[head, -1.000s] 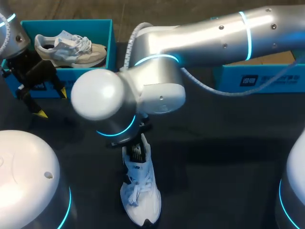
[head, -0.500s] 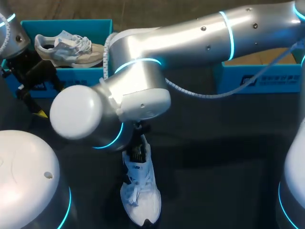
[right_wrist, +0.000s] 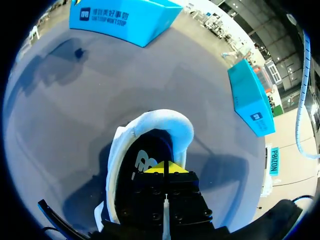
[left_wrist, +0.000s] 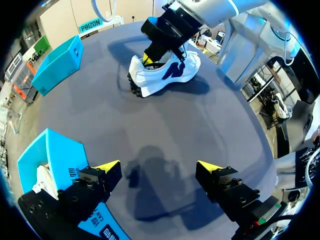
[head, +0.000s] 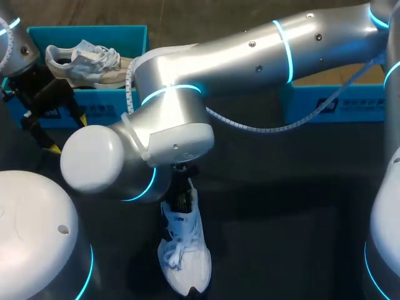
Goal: Take the shoe out of the shoebox, open the shoe tongue, remove and reinsert the insole, then place the shoe into the shoebox
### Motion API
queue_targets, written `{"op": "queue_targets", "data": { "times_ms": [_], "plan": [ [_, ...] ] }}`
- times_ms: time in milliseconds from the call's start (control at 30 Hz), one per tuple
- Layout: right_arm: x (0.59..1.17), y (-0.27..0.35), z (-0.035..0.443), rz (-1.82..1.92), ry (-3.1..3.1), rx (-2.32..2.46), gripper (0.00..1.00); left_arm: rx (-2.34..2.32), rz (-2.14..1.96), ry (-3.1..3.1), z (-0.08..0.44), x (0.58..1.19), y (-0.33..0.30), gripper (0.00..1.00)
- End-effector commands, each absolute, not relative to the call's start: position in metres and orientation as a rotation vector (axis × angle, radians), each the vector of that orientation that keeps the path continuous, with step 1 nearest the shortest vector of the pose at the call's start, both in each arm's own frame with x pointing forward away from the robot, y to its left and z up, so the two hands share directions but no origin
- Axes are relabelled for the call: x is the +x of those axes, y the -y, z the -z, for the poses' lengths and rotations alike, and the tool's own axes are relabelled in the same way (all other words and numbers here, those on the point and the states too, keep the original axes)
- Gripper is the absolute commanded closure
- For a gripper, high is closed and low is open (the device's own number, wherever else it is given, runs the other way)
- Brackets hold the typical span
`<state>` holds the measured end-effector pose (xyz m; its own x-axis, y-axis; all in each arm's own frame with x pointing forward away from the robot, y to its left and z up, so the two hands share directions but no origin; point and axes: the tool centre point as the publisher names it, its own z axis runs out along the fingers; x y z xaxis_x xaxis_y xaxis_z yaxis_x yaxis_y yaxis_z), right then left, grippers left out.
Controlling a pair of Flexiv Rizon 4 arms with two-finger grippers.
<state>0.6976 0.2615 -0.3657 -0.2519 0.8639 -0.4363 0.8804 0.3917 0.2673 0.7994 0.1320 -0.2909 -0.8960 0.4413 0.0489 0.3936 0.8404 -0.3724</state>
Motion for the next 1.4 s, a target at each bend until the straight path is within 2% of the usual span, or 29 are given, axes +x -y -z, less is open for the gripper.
{"op": "queue_targets", "data": {
  "times_ms": [33,400,967,1400],
  "plan": [
    [0.697,-0.259,0.377,-0.133,-1.749,1.944,1.0,-0.657,-0.535,2.887,0.291,0.799,-0.132,0.0],
    [0.705,-0.252,0.396,-0.15,-1.803,1.993,1.0,-0.657,-0.535,2.887,0.291,0.799,-0.132,0.0],
    [0.69,-0.259,0.362,-0.267,-1.826,1.925,1.0,-0.657,-0.535,2.887,0.291,0.799,-0.132,0.0],
    [0.695,-0.255,0.375,-0.233,-1.827,1.941,1.0,-0.657,-0.535,2.887,0.291,0.799,-0.132,0.0]
  ]
}}
